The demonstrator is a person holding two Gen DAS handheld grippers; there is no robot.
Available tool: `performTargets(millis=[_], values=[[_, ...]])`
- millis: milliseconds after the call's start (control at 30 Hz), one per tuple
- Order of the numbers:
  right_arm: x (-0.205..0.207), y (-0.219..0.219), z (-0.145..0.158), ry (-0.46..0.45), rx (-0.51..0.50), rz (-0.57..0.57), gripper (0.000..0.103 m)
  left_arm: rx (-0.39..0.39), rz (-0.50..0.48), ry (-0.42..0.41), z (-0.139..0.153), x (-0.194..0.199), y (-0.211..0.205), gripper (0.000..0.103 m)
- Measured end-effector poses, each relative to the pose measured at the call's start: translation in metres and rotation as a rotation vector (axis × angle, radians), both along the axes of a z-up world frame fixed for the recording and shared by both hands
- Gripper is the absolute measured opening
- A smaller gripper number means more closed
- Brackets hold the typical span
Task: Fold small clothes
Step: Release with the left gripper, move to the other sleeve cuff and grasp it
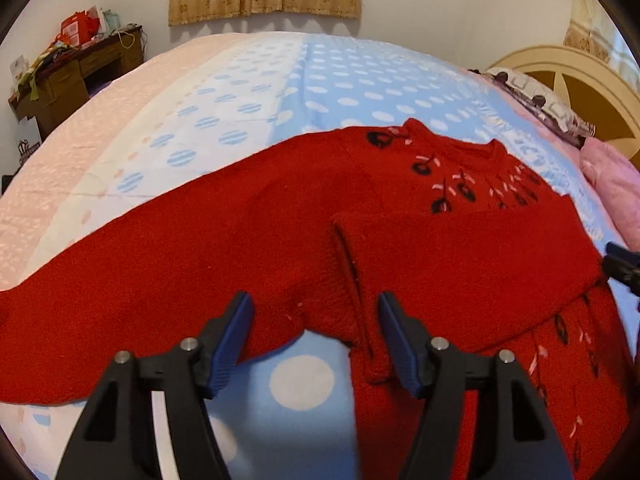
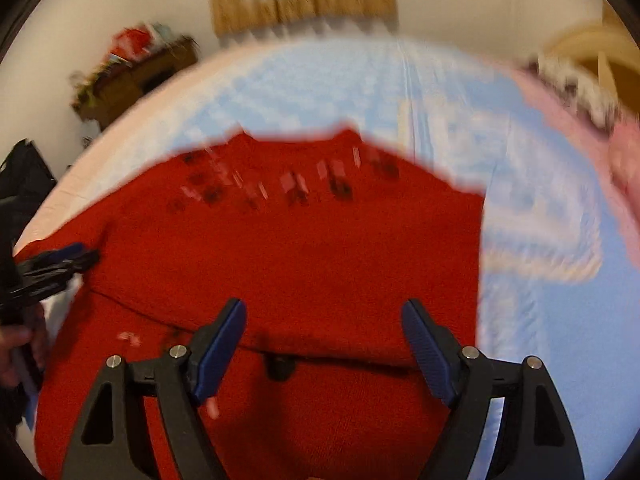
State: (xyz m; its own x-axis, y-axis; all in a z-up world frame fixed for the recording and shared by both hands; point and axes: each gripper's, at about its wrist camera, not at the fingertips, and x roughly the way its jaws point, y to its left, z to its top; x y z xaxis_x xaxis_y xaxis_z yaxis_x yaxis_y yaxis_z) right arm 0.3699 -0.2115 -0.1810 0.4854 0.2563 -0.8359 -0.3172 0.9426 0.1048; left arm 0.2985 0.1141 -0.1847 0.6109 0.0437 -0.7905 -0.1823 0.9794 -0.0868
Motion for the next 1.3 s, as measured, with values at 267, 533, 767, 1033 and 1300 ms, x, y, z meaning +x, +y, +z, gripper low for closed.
performTargets(millis=[267,533,767,1033,1300], values=[[-0.013,0.030,0.015,-0.015,-0.060,0.072,0.081,-0.023,0.014,-0.007,-0.006,-0.005,0.009,0.078],[-0.014,0.072,-0.010,-0.008,-0.122,0.075,0.084,-0.035,0.016,-0.011,-0.006,-0.010,0.014,0.081],[-0.037,0.101,-0.008,-0.045,-0.135,0.153,0.085,-0.080,0.042,-0.068,0.015,-0.032,0.028,0.081],[-0.049,0.114,-0.007,-0.075,-0.112,0.241,0.085,0.072,0.170,-0.070,0.038,-0.088,0.096,0.081],[-0.052,0.125,-0.018,-0.105,-0.165,0.272,0.085,0.199,0.503,-0.038,0.048,-0.167,0.219,0.081]])
